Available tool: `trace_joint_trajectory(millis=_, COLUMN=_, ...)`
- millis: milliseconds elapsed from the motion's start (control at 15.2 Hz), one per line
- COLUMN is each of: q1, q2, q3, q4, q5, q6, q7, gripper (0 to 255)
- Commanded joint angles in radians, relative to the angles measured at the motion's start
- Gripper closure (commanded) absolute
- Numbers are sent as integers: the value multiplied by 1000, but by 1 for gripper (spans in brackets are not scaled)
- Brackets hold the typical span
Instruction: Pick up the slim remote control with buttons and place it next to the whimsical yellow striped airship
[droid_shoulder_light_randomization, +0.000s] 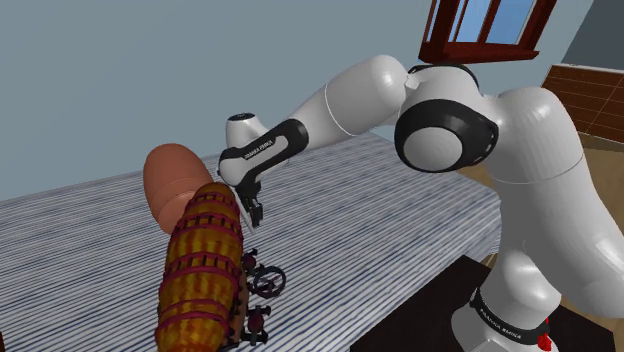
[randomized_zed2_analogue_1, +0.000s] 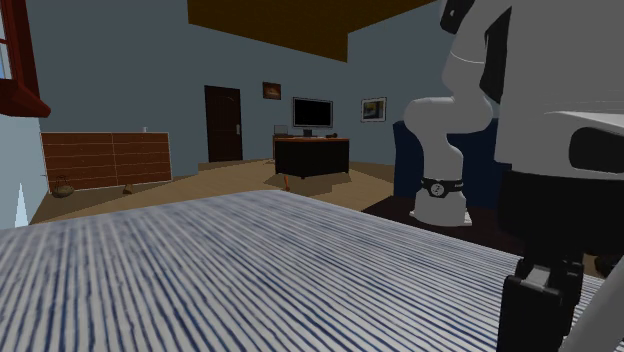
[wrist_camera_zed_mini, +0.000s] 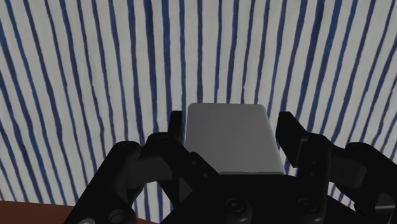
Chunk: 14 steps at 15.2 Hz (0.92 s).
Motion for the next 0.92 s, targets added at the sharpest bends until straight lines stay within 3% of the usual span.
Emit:
trace_joint_trajectory(millis=0, q1=-2, q2=19, q3=6, q4=-12, q5=6, q6=18, q7=-4, gripper=255)
trace_joint_trajectory(millis=660, q1=-6, q2=39, q3=11, q4=-11, q5=14, q6=36, q7=-9, gripper=255)
trace_joint_trajectory(millis=726, q1=-5, q2=34, q3=10, q4=-17, q5=13, q6=37, q7=-10, gripper=0)
trace_joint_trajectory(millis=858, q1=-7, q2=37, q3=11, q4=-12, q5=14, q6=35, q7=-11, gripper=0)
